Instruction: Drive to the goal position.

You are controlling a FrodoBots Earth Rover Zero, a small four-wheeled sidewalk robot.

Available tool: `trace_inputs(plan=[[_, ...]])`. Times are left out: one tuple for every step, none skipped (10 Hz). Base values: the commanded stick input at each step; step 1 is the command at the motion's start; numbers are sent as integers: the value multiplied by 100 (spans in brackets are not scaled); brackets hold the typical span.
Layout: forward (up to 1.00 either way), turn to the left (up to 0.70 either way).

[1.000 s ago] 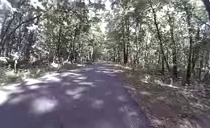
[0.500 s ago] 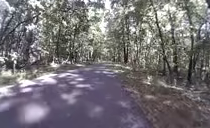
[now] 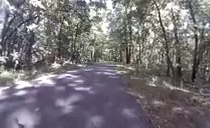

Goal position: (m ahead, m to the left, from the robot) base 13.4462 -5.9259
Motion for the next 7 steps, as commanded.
trace_inputs(plan=[[45,0],[45,0],[45,0],[45,0],[45,0],[45,0],[45,0]])
